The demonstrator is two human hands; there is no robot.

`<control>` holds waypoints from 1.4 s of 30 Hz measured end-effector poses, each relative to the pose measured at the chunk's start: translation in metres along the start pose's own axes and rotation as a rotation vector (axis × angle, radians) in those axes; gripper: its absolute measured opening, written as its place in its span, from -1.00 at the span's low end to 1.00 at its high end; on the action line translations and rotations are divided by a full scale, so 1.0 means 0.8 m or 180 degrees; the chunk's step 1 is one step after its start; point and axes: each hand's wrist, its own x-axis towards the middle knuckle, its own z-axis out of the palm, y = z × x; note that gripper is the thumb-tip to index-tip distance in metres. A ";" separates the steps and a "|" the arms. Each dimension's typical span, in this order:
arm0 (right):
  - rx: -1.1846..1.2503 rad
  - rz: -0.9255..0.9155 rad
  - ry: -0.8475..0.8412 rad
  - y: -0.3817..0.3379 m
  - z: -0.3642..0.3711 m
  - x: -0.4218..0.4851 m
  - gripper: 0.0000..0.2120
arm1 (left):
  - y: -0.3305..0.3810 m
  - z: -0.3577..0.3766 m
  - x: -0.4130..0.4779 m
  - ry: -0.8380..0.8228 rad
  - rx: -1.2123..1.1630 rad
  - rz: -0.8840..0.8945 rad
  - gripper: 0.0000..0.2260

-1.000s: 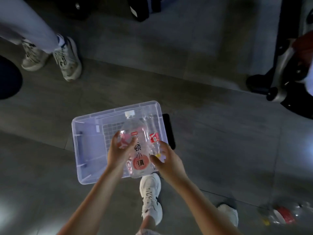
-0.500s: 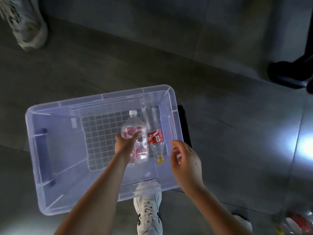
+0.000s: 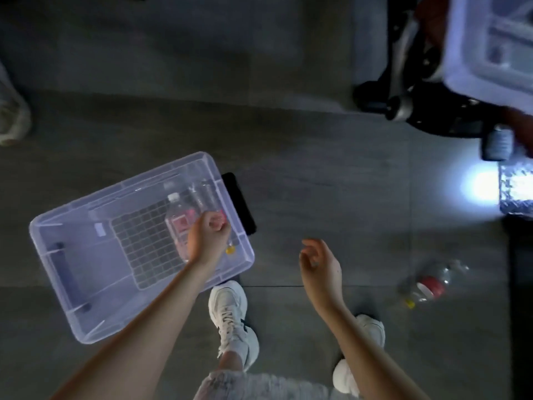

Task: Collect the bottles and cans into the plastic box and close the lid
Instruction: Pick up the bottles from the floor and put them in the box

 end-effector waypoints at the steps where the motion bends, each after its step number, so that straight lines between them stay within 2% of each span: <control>1: 0.0040 0.0165 0.0060 0.016 -0.022 -0.005 -0.77 | 0.017 0.015 -0.019 -0.0115 0.0028 0.0102 -0.84; 10: 0.0447 0.1492 0.0544 0.236 -0.227 -0.026 -0.83 | 0.111 0.235 -0.221 -0.0906 0.0442 0.0516 -0.88; 13: 0.0627 0.1780 0.0589 0.325 -0.279 -0.020 -0.74 | 0.115 0.318 -0.277 -0.0981 0.0566 0.0570 -0.87; 17: 0.1094 0.2126 0.0607 0.429 -0.319 0.013 -0.57 | 0.102 0.429 -0.327 -0.1157 0.0957 0.0675 -0.94; 21: 0.1806 0.2510 0.0586 0.515 -0.321 0.063 -0.43 | 0.078 0.541 -0.340 -0.1401 0.1317 0.0826 -0.84; 28: 0.2082 0.2408 0.0427 0.631 -0.268 0.164 -0.33 | 0.046 0.744 -0.270 -0.1800 0.1301 0.0620 -0.77; 30: 0.2497 0.2417 0.0482 0.659 -0.250 0.196 -0.36 | 0.035 0.797 -0.244 -0.1891 0.1172 0.0512 -0.75; 33: 0.3257 0.2272 0.0496 0.689 -0.229 0.229 -0.35 | 0.021 0.852 -0.216 -0.2142 0.1040 0.0365 -0.57; 35: 0.3620 0.2098 0.0499 0.697 -0.218 0.241 -0.33 | 0.014 0.866 -0.207 -0.2395 0.1076 0.0249 -0.49; 38: 0.3830 0.1916 0.0549 0.686 -0.222 0.237 -0.35 | 0.022 0.860 -0.211 -0.2547 0.0885 0.0194 -0.53; 42: 0.3386 0.1703 0.0569 0.633 -0.264 0.189 -0.36 | 0.068 0.798 -0.249 -0.2555 0.0670 0.0089 -0.58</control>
